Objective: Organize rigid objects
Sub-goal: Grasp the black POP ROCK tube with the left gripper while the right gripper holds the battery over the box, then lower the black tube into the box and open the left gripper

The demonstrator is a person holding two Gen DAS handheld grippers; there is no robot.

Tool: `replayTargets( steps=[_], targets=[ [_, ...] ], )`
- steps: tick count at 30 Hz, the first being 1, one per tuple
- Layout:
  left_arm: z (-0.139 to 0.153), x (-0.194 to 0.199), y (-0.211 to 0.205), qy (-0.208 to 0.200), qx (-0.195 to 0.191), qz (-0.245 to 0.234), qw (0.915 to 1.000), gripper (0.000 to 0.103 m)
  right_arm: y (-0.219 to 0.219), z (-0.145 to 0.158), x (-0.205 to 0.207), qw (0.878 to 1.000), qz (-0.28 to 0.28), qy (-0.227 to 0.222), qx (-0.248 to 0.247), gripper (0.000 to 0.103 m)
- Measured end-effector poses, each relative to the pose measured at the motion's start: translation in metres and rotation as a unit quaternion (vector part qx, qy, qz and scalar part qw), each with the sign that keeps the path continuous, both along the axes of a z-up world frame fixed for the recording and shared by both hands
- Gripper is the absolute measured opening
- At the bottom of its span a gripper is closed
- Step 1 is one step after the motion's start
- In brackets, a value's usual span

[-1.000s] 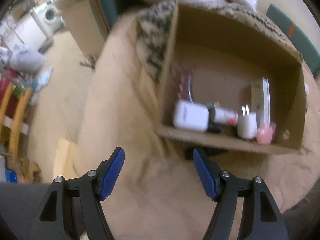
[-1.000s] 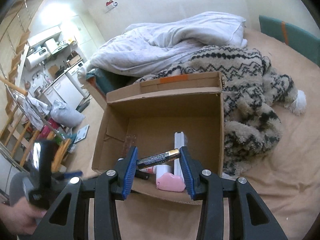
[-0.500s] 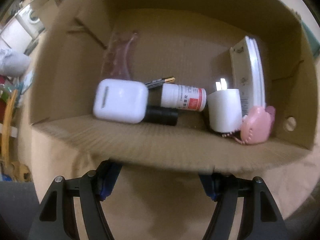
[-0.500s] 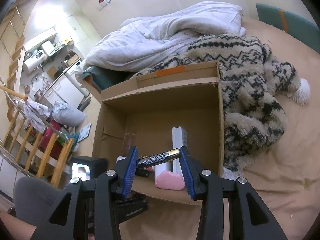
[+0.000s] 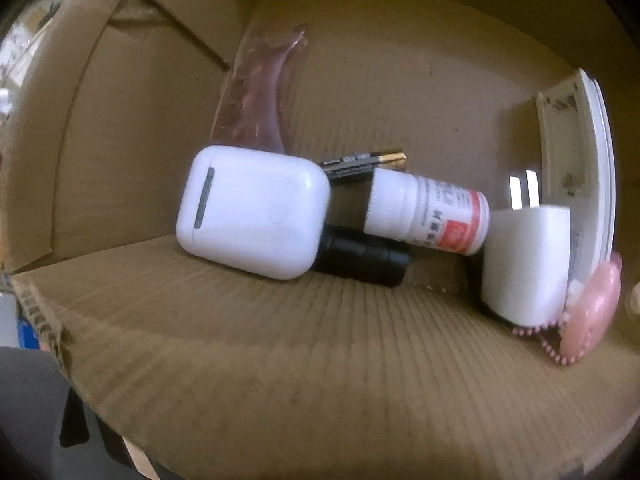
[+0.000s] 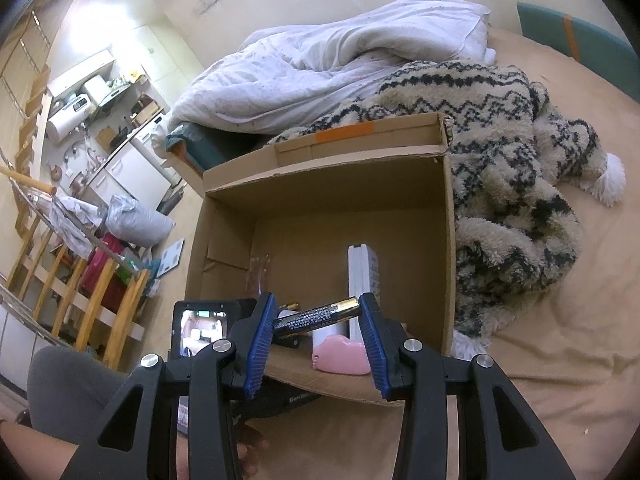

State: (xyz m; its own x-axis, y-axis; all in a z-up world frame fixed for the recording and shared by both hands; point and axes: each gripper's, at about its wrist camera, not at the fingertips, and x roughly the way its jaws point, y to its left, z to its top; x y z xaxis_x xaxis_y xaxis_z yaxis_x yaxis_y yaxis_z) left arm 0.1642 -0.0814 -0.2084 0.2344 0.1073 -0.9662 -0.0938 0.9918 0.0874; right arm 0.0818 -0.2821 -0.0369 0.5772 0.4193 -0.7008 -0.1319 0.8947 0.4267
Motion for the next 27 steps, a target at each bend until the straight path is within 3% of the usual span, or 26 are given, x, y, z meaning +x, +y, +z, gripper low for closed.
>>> replayTargets(
  steps=[2,6,20,27],
  targets=[
    [0.001,0.001,0.001,0.001,-0.003,-0.001,1.0,0.102,0.0,0.0,0.0,1.0,0.0,0.0,0.0,0.045],
    [0.006,-0.005,0.005,-0.008,-0.021,0.002,0.9998,0.08,-0.001,-0.002,0.001,1.0,-0.002,0.002,-0.002,0.045],
    [0.028,-0.037,0.035,0.004,-0.018,0.005,0.9998,0.079,0.0,0.004,-0.002,1.0,-0.005,-0.001,-0.012,0.045],
    [0.082,-0.067,0.058,-0.039,-0.007,-0.013,0.9991,0.079,-0.002,0.008,-0.004,1.0,-0.013,-0.003,-0.019,0.045]
  ],
)
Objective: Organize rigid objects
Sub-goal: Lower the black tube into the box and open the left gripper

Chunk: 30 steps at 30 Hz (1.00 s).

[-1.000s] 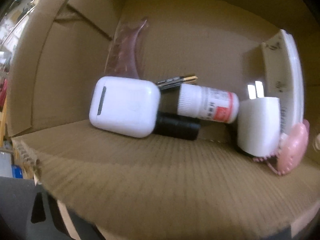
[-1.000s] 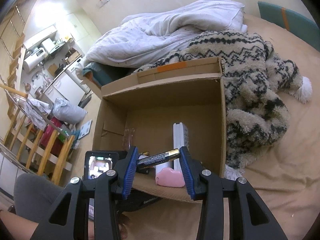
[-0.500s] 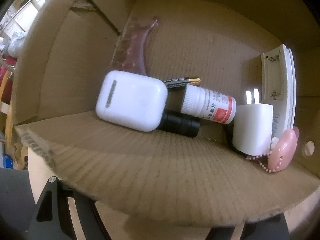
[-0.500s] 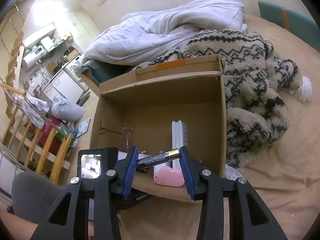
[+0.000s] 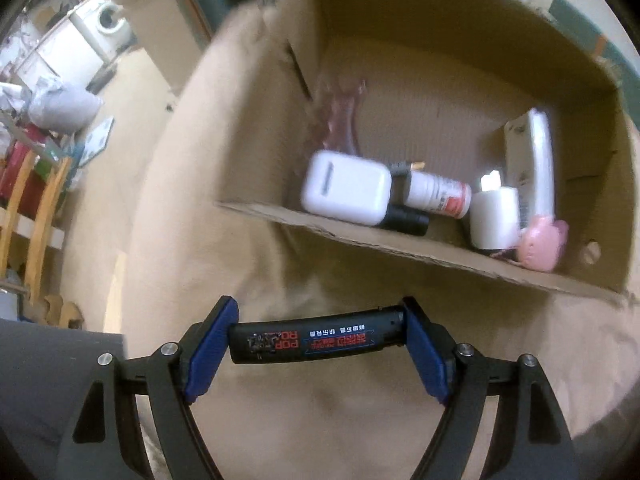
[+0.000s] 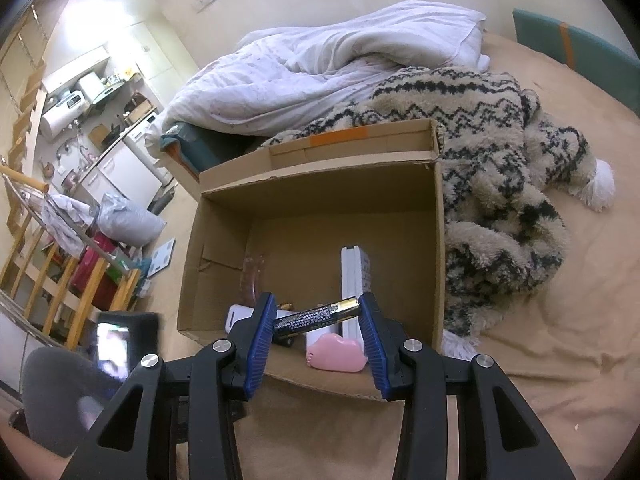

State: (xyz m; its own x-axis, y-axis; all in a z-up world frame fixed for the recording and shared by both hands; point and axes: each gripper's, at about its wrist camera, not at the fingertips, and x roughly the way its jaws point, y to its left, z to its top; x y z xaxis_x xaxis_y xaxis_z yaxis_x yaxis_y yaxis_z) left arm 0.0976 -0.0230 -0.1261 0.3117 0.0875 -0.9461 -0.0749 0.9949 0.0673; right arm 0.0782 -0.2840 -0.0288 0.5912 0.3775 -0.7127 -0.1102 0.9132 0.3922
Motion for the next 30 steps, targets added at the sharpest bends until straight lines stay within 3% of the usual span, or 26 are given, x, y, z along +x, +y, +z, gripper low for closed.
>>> replayTargets(
  steps=[7,12,21,30],
  targets=[
    [0.085,-0.016,0.002,-0.097,-0.001,-0.056,0.9937,0.079,0.002,0.005,0.0,1.0,-0.003,-0.007,-0.004,0.045],
    [0.111,0.003,-0.012,-0.129,-0.018,-0.08,0.9883,0.079,0.001,0.006,0.006,1.0,-0.01,-0.008,-0.009,0.045],
    [0.079,0.055,-0.035,-0.11,-0.028,-0.082,0.9901,0.079,0.01,-0.01,0.035,0.999,-0.005,0.014,-0.029,0.045],
    [0.047,0.083,-0.059,-0.083,-0.015,-0.107,0.9907,0.08,0.007,-0.037,0.05,0.997,-0.016,0.065,-0.025,0.045]
  ],
)
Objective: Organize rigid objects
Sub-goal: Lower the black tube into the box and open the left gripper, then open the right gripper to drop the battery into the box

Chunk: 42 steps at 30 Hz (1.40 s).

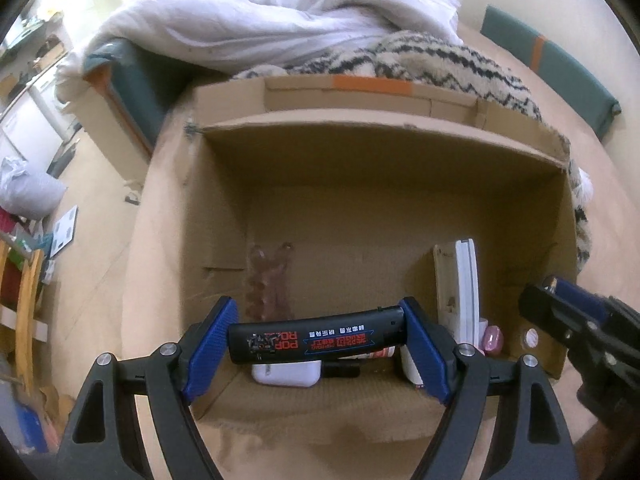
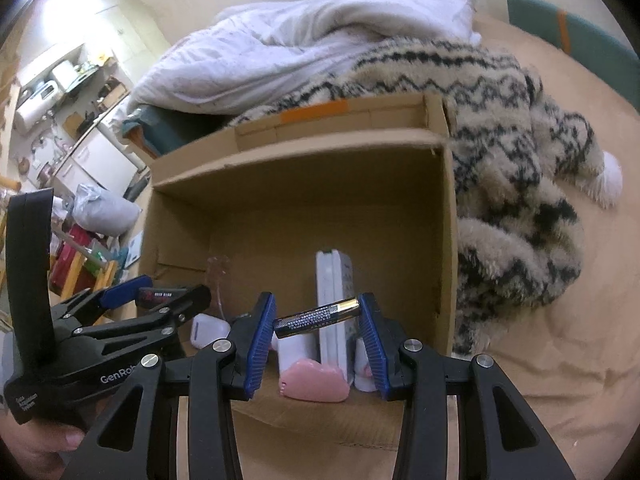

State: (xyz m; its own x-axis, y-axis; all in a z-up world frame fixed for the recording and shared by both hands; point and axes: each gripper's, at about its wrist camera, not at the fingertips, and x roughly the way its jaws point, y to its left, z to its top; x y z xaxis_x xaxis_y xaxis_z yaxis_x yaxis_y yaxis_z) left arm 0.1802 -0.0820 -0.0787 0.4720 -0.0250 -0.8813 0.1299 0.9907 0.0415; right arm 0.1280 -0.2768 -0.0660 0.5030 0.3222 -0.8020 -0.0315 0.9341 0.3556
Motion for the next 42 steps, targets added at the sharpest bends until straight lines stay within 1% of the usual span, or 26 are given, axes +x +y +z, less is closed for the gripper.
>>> replayTargets(
  steps=[5,10,14,17,18,20,22,24,25,26,28,32,36,42],
  targets=[
    [-0.007,0.006,-0.005,-0.003,0.012,0.001,0.9999,0.08,-0.002,-0.01,0.003,1.0,-0.006,0.014,0.005,0.045],
    [-0.011,0.009,-0.011,0.003,0.029,-0.015,0.9995,0.081,-0.002,-0.018,0.005,1.0,-0.008,0.028,0.005,0.045],
    [-0.013,0.01,-0.013,0.013,0.022,-0.022,0.9994,0.081,-0.003,-0.022,0.008,0.999,-0.012,0.036,0.012,0.045],
    [-0.015,0.013,-0.011,0.019,0.026,-0.014,0.9994,0.081,-0.004,-0.023,0.009,0.999,-0.015,0.037,0.021,0.046],
    [-0.016,0.014,-0.01,0.022,0.026,-0.012,0.9994,0.081,-0.005,-0.023,0.008,0.999,-0.015,0.037,0.022,0.048],
    [-0.018,0.015,-0.008,0.028,0.024,-0.009,0.9993,0.081,-0.006,-0.022,0.007,0.999,-0.017,0.034,0.03,0.071],
    [-0.017,0.015,-0.006,0.025,0.027,-0.006,0.9993,0.081,-0.007,-0.017,0.007,0.999,-0.02,0.026,0.038,0.077],
    [-0.016,0.014,-0.004,0.024,0.03,-0.005,0.9993,0.081,-0.007,-0.013,0.006,0.999,-0.02,0.017,0.041,0.086],
    [-0.016,0.014,-0.004,0.024,0.029,-0.004,0.9993,0.081,-0.007,-0.011,0.006,0.999,-0.021,0.013,0.045,0.094],
    [-0.015,0.014,-0.003,0.024,0.028,-0.003,0.9993,0.081,-0.007,-0.01,0.005,0.999,-0.02,0.011,0.049,0.098],
    [-0.012,0.012,-0.001,0.021,0.026,-0.001,0.9994,0.081,-0.005,-0.006,0.004,0.999,-0.02,0.009,0.045,0.103],
    [-0.003,0.006,0.001,0.014,0.024,-0.003,0.9996,0.081,-0.002,0.003,0.001,0.999,-0.021,-0.002,0.035,0.103],
    [0.009,-0.004,0.01,0.01,0.002,0.001,0.9999,0.081,-0.003,0.017,-0.005,0.999,-0.03,-0.014,0.031,0.103],
    [0.04,-0.029,0.03,-0.027,-0.009,0.016,0.9995,0.081,-0.001,0.042,-0.023,0.999,-0.031,-0.038,0.023,0.103]
  ],
)
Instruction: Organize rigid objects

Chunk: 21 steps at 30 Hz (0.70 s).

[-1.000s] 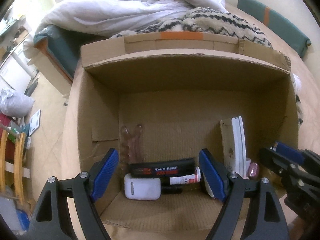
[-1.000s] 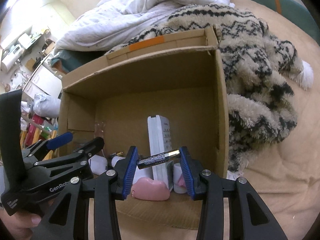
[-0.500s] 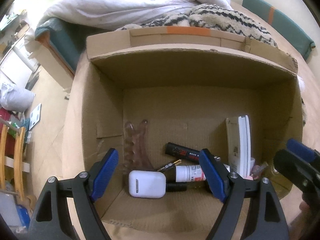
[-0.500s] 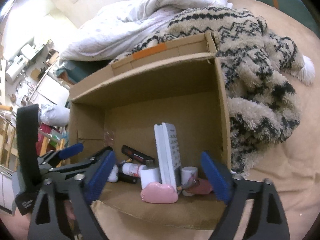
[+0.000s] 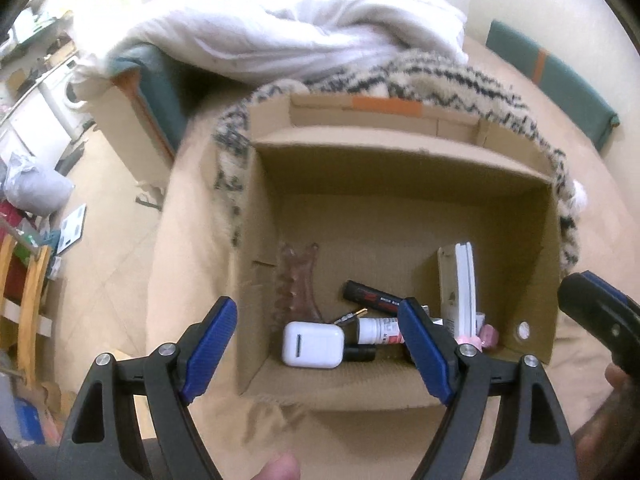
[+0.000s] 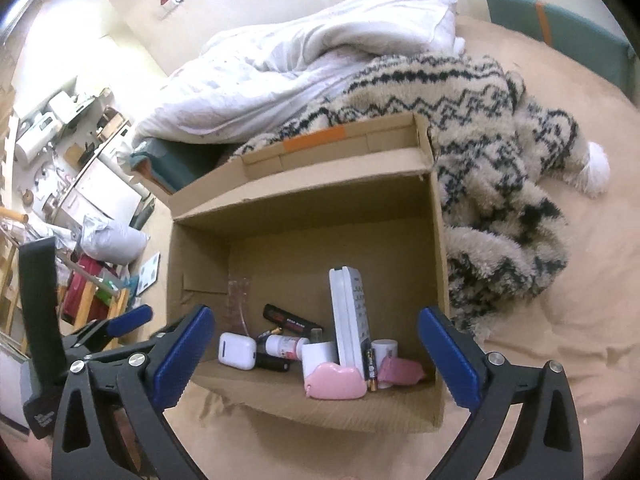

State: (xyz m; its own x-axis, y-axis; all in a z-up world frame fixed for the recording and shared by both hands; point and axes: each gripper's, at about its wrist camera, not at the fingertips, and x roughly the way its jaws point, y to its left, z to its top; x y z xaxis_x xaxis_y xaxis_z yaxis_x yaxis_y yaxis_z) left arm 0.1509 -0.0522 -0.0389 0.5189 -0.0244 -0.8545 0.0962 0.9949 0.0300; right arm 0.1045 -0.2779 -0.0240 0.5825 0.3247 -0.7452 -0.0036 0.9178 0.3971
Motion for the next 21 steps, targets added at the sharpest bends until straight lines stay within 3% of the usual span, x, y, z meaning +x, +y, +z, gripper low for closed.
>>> replayTargets(
  steps=[8,15,21],
  targets=[
    [0.04,-0.048,0.035,-0.075,0.0,0.009,0.9971,0.082,0.004,0.027,-0.039,0.999,-0.007,-0.031,-0.015,0.103],
    [0.066,-0.091,0.06,-0.13,-0.027,0.016,0.991,0.085,0.007,0.049,-0.078,0.996,-0.02,-0.078,-0.025,0.103],
    [0.068,-0.113,0.067,-0.161,-0.044,0.012,0.9859,0.098,0.015,0.049,-0.107,0.993,-0.026,-0.104,-0.053,0.103]
  ],
)
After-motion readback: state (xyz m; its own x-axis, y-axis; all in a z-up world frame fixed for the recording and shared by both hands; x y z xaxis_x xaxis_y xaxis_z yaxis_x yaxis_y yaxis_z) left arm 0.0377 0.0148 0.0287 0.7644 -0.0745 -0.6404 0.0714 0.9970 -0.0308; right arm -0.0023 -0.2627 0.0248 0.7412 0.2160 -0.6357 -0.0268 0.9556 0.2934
